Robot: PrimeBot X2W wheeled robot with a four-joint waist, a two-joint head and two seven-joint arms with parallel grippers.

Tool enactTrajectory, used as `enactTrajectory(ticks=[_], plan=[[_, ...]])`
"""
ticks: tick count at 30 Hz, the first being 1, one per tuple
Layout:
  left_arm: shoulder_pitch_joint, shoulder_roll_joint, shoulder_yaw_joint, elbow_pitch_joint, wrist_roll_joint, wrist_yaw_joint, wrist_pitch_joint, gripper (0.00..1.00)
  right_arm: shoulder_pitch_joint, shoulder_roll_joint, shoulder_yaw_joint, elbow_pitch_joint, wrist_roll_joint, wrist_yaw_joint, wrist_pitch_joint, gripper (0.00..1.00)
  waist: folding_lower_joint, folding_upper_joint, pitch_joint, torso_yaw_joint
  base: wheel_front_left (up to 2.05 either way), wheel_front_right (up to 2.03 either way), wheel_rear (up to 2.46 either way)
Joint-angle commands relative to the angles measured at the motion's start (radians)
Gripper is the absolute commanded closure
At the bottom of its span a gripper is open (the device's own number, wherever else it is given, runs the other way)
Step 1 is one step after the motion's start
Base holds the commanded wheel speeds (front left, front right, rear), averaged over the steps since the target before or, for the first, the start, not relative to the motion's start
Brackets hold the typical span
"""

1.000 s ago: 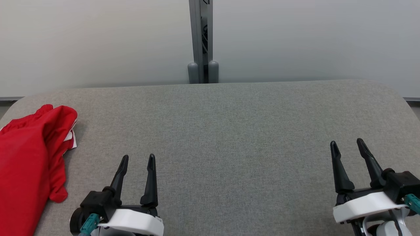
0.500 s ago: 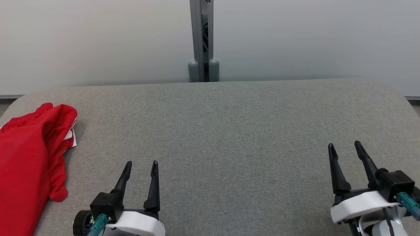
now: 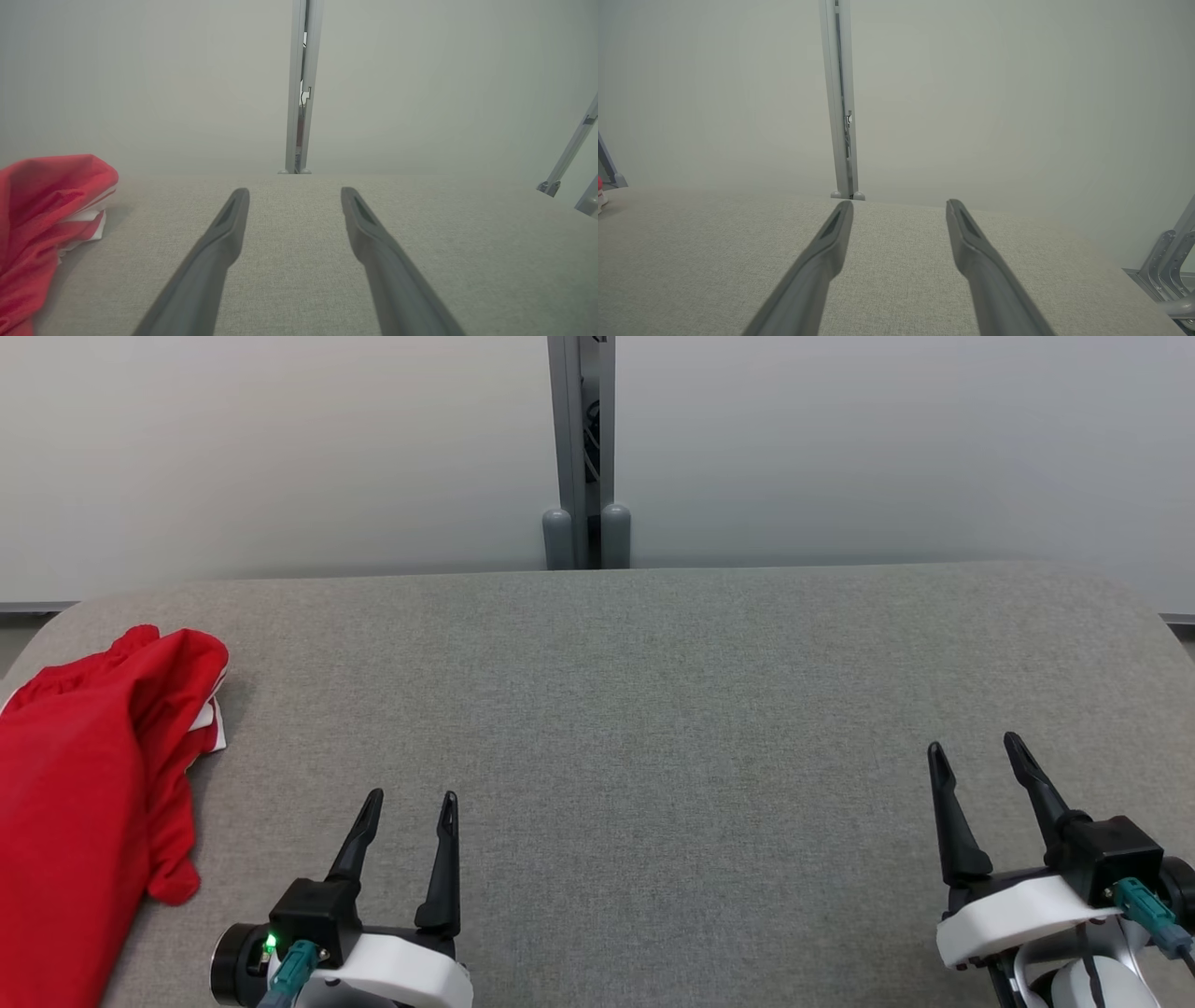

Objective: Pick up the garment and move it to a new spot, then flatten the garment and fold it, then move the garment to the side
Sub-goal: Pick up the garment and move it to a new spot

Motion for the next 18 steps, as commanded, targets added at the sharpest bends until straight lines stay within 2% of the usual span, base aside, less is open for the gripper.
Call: enactTrajectory(ticks=[1, 12, 18], plan=[[-0.015, 0.004, 0.005, 0.002, -0.001, -0.002, -0.004, 0.0, 0.0, -0.006, -0.002, 0.0, -0.002, 0.002, -0.007, 0.0, 0.0, -0.0001, 0.001, 0.009, 0.0, 0.0, 0.0], [-0.008, 0.004, 0.023, 0.007, -0.019, 0.001, -0.004, 0.0, 0.016, -0.006, 0.023, -0.015, 0.039, 0.002, -0.007, 0.0, 0.0, -0.0001, -0.006, 0.113, 0.0, 0.0, 0.0], [0.001, 0.004, 0.048, 0.008, -0.006, -0.006, -0.003, 0.0, 0.032, -0.006, 0.04, -0.028, 0.057, 0.002, -0.006, 0.0, 0.0, -0.0001, -0.015, 0.209, 0.0, 0.0, 0.0]])
